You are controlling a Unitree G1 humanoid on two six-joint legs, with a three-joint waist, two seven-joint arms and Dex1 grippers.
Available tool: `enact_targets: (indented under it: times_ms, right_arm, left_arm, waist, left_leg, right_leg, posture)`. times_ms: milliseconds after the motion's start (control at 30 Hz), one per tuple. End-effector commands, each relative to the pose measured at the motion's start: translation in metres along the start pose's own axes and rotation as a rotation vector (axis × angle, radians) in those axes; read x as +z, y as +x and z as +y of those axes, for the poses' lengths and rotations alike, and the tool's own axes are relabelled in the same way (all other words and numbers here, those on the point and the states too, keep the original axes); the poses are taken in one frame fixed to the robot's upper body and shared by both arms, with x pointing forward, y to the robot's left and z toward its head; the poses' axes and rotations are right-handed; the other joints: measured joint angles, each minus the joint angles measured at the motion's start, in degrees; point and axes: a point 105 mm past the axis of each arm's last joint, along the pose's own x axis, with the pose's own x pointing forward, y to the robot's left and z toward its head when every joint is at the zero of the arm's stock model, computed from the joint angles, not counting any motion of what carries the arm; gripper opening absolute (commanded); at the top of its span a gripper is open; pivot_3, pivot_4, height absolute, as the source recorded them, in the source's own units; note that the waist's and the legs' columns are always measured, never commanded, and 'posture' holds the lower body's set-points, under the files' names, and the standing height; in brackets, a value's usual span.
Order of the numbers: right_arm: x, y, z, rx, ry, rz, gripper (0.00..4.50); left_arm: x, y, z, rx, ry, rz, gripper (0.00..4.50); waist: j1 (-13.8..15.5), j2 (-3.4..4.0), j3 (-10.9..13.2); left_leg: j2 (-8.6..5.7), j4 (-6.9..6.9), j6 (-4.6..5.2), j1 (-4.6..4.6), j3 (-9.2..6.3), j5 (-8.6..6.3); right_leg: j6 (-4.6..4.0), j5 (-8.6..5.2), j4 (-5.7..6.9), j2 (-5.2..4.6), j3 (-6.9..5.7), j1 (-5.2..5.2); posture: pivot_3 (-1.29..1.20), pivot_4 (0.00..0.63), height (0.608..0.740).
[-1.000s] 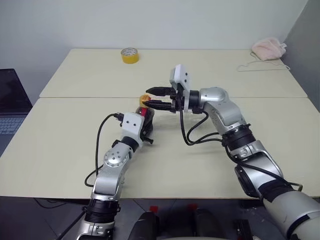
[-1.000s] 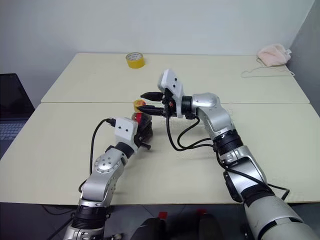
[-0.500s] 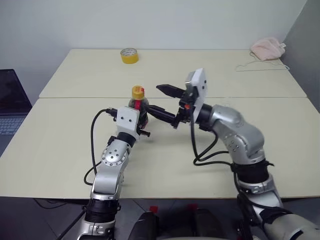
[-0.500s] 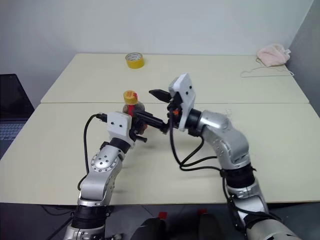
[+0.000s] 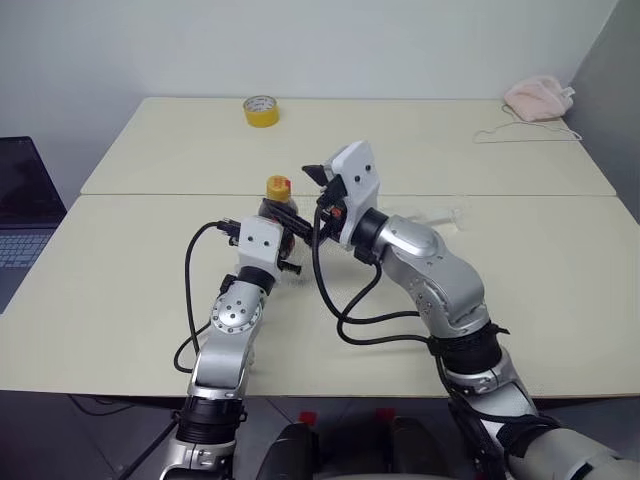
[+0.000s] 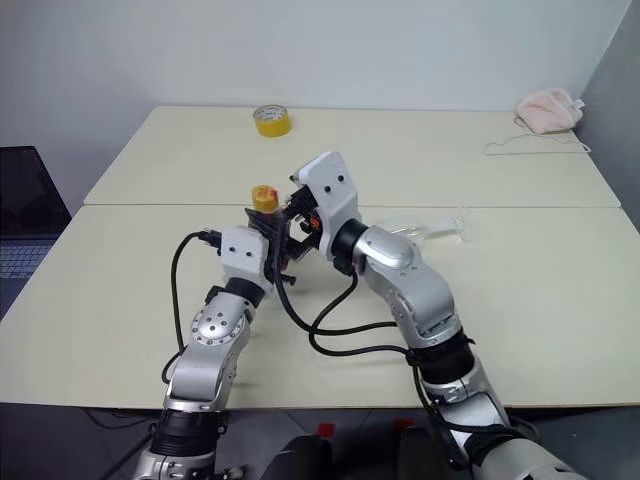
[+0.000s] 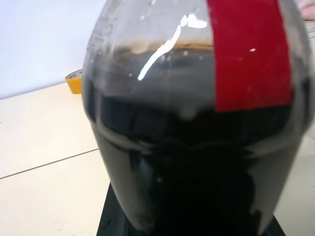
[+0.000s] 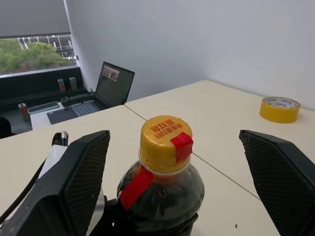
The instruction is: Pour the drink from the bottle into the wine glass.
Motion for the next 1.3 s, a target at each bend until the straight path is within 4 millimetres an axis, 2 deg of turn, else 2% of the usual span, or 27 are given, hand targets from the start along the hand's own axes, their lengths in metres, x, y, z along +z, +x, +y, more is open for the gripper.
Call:
enact_targets:
  times_ms: [33, 200, 367, 467, 533, 700, 900, 1033, 1300]
  right_arm:
    - [0.018, 0.003, -0.009, -0.035, -0.038, -0.062, 4.50]
    - [0.018, 0.003, -0.019, -0.078, 0.021, -0.067, 4.50]
    - [0.015, 0.001, -0.023, -0.090, 0.001, -0.052, 4.50]
    - [0.025, 0.000, -0.015, -0.043, -0.013, -0.093, 4.50]
    - [0.029, -0.002, -0.002, 0.025, -0.024, -0.118, 4.50]
    - [0.026, -0.003, 0.011, 0.093, -0.057, -0.099, 4.50]
    - [0.017, 0.001, 0.002, 0.052, -0.076, -0.053, 4.50]
    - [0.013, 0.002, -0.012, -0.021, -0.080, -0.030, 4.50]
    - [0.014, 0.000, -0.021, -0.068, -0.058, -0.043, 4.50]
  left_arm:
    - [0.022, 0.000, 0.001, 0.006, 0.016, -0.089, 0.77]
    - [0.021, 0.001, 0.000, 0.004, 0.011, -0.089, 0.77]
    - [0.021, 0.001, 0.000, 0.000, 0.009, -0.090, 0.77]
    - [0.021, 0.002, 0.001, -0.003, 0.008, -0.089, 0.76]
    - [0.021, 0.003, 0.001, -0.004, 0.006, -0.088, 0.76]
    - [0.021, 0.003, 0.000, -0.010, 0.004, -0.086, 0.76]
    - [0.021, 0.003, -0.001, -0.018, 0.004, -0.088, 0.76]
    - [0.020, 0.002, -0.001, -0.019, 0.004, -0.088, 0.76]
    - [0.019, 0.002, -0.002, -0.019, 0.002, -0.085, 0.76]
  waist:
    - [0.0, 0.00, 0.0]
    - [-0.1, 0.00, 0.0]
    - [-0.1, 0.00, 0.0]
    - [-0.1, 0.00, 0.0]
    - [-0.1, 0.00, 0.0]
    - [-0.1, 0.00, 0.0]
    - [-0.1, 0.00, 0.0]
    - [-0.1, 0.00, 0.0]
    - [-0.1, 0.00, 0.0]
  left_leg:
    - [0.00, 0.00, 0.00, 0.00, 0.00, 0.00]
    - [0.00, -0.01, 0.00, 0.00, 0.00, 0.00]
    - [0.01, -0.02, 0.00, 0.00, 0.00, 0.00]
    - [0.01, -0.02, 0.00, 0.00, 0.00, 0.00]
    - [0.01, -0.02, 0.00, 0.00, 0.00, 0.00]
    - [0.02, -0.02, 0.00, 0.00, -0.01, 0.00]
    - [0.01, -0.02, 0.00, 0.00, -0.01, 0.00]
    - [0.02, -0.02, 0.00, 0.00, -0.01, 0.00]
    - [0.02, -0.02, 0.00, 0.00, 0.00, 0.00]
  right_leg:
    - [0.00, 0.00, 0.00, 0.00, 0.00, 0.00]
    - [0.00, 0.00, 0.00, 0.01, 0.00, 0.00]
    - [0.00, 0.00, 0.01, 0.01, 0.00, -0.01]
    - [0.00, 0.00, 0.01, 0.01, 0.00, -0.01]
    - [0.00, 0.00, 0.01, 0.01, 0.00, -0.01]
    - [0.00, 0.00, 0.01, 0.01, 0.00, -0.01]
    - [0.00, 0.00, 0.01, 0.02, 0.00, 0.00]
    - [0.00, 0.00, 0.02, 0.01, -0.01, -0.01]
    - [0.00, 0.00, 0.01, 0.01, 0.00, -0.01]
  posture:
    - [0.00, 0.150, 0.740]
    - [0.00, 0.150, 0.740]
    - [0.00, 0.150, 0.740]
    - [0.00, 0.150, 0.740]
    - [0.00, 0.150, 0.740]
    - [0.00, 0.150, 0.740]
    - [0.00, 0.150, 0.740]
    - [0.00, 0.150, 0.740]
    - [0.00, 0.150, 0.740]
